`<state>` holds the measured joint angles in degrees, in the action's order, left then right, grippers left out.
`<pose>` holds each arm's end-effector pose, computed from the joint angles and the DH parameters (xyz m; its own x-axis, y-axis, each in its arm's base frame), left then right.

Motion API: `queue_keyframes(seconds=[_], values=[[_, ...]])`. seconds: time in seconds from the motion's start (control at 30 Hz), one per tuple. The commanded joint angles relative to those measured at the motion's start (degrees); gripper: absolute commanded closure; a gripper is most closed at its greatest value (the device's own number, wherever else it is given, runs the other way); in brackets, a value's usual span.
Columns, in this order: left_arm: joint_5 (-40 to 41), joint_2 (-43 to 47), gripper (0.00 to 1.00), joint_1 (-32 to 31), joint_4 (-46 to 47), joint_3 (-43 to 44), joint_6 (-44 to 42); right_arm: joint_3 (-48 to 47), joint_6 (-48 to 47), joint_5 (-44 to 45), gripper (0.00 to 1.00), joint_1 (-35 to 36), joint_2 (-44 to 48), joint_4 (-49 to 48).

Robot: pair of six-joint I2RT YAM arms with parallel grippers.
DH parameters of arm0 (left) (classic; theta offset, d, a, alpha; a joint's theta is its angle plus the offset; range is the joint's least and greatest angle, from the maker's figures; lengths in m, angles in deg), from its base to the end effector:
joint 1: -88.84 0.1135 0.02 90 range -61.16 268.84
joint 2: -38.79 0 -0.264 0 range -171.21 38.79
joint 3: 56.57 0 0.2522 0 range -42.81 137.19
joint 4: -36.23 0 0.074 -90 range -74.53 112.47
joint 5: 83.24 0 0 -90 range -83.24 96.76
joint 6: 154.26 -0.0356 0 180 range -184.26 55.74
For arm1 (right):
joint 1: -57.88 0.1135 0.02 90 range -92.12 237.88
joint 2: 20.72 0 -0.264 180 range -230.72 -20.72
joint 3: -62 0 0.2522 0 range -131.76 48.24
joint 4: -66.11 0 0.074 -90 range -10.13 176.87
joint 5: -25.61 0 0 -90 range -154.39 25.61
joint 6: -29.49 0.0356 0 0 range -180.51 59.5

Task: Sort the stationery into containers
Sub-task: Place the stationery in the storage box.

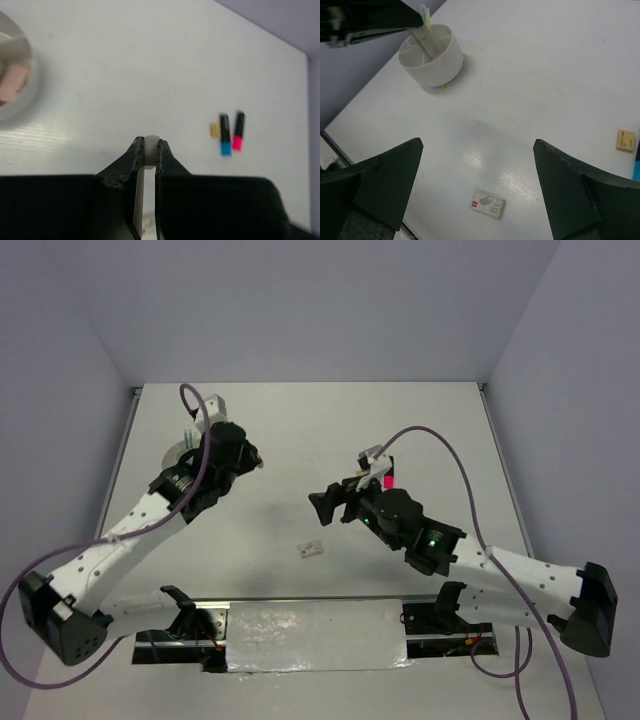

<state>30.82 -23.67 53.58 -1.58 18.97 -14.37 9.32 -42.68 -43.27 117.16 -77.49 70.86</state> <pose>0.2046 -0.1269 0.3601 -0.3920 -0.5781 -0.7156 -0.1164 0.8028 -0.5848 0.1300 0.1936 0.2999 -0.2646 0.1139 -0.9576 -0.5662 0.7855 0.2498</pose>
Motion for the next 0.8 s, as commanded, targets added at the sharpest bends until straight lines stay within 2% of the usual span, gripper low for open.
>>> queue_keyframes(seconds=[0.0,0.13,0.23,0.27,0.37,0.47,0.67,0.77], values=[[25.4,-7.9,1.00,0.8,-3.6,6.8,0.6,1.3,5.2,5.2,0.00,-0.3,8.1,6.4],[33.7,-19.8,1.00,4.1,-7.8,17.1,1.7,2.4,6.4,4.5,0.00,-0.2,13.6,10.7],[37.5,-26.7,1.00,6.3,-9.0,20.7,2.2,3.0,7.1,4.1,0.00,-0.2,17.1,13.4],[38.3,-28.5,1.00,7.1,-6.8,20.7,0.7,3.2,7.0,3.7,0.00,-0.2,17.9,14.3],[39.7,-32.1,1.00,9.3,-3.5,21.3,-2.3,3.3,6.9,3.2,0.00,-0.2,19.9,16.7],[40.1,-36.5,1.00,12.1,-7.0,25.0,-0.3,3.8,7.4,3.7,0.00,-0.2,21.2,18.3],[39.5,-41.1,1.00,14.2,-0.2,26.6,-6.2,4.8,7.1,3.1,0.00,-0.2,21.5,18.4],[40.7,-43.6,1.00,14.9,-2.1,28.3,-5.2,4.9,6.6,2.9,0.00,-0.2,21.2,18.2]])
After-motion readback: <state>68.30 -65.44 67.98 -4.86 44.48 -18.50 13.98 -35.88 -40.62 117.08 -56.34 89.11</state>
